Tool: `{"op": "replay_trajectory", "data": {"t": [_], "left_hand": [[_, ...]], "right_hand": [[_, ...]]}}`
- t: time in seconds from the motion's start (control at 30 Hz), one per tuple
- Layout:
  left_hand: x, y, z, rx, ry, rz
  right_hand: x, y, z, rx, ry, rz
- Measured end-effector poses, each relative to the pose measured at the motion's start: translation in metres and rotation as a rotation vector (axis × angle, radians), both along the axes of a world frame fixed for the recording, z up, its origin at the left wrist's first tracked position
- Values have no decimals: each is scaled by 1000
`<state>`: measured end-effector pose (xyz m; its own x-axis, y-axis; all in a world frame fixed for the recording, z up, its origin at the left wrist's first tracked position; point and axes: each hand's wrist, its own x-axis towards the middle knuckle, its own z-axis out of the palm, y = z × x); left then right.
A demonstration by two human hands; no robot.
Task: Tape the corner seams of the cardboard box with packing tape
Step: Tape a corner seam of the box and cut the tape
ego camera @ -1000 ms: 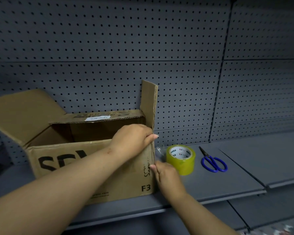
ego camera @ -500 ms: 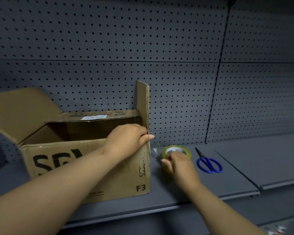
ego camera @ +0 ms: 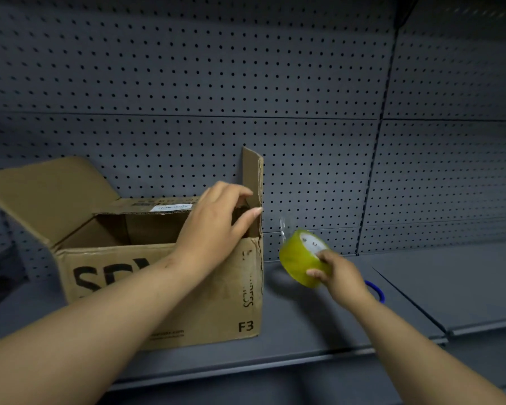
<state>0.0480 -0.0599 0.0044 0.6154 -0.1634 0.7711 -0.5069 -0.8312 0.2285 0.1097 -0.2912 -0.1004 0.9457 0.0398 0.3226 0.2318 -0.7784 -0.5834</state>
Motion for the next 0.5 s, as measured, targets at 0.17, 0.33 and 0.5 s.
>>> {"op": "replay_trajectory", "data": {"t": [0.17, 0.33, 0.5], "left_hand": [[-14, -21, 33, -74, -22, -153], [-28, -47, 74, -123, 231, -175], [-53, -54, 99, -375, 520, -532]], "right_hand": [[-41, 0, 52, 189, -259, 34], [-101, 1, 89, 233, -404, 125], [-148, 0, 110, 263, -413, 193]]}}
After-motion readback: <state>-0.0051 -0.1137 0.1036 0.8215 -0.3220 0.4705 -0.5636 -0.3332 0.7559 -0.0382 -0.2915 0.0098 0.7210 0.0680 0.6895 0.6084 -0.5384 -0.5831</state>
